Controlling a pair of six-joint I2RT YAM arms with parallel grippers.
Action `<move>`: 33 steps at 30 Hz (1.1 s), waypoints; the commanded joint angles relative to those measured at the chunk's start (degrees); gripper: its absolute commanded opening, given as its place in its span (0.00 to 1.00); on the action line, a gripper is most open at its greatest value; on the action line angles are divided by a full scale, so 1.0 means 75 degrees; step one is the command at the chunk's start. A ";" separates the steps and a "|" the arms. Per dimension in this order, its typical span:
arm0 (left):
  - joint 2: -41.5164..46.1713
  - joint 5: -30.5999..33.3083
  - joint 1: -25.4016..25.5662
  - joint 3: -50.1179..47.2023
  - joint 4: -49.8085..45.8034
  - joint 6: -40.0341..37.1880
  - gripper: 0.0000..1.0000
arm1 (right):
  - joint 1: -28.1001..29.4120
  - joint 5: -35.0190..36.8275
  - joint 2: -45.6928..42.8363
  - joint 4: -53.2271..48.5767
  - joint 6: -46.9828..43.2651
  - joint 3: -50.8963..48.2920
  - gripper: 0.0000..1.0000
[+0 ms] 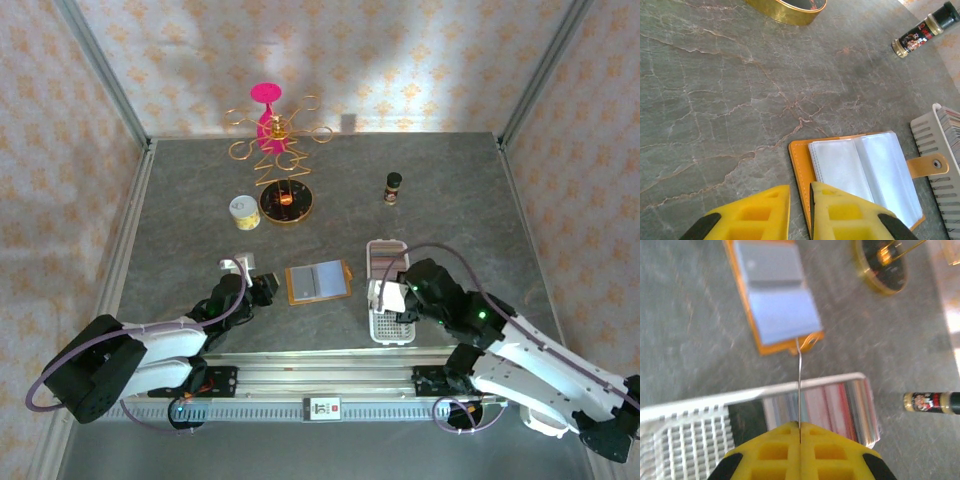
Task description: Put the credit cards into the card holder
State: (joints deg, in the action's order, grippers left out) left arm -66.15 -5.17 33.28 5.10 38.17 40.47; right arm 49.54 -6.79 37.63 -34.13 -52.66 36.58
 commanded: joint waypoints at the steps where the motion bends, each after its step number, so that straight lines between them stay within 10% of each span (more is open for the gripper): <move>1: -0.0115 -0.0262 0.0016 0.0105 0.0471 -0.0122 0.19 | -0.0032 -0.0303 -0.0420 0.2101 0.2141 -0.0246 0.00; 8: -0.0484 -0.0712 0.0098 0.0238 0.0685 -0.0111 0.14 | -0.0031 0.1358 0.0732 0.4198 0.7210 -0.0070 0.00; 16: -0.0802 -0.0916 0.0250 0.0386 0.0747 -0.0236 0.14 | -0.0044 -0.1012 0.3589 0.4195 1.0884 0.0761 0.00; 33: -0.1831 -0.1353 0.0776 0.1043 0.0391 -0.0500 0.14 | -0.0189 -0.0924 0.6535 0.4392 1.1241 0.1441 0.00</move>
State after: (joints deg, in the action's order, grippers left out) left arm -78.85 -15.22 38.63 10.61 42.87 38.81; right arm 48.42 -15.22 85.14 -3.05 30.89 45.34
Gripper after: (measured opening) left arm 0.145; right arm 0.050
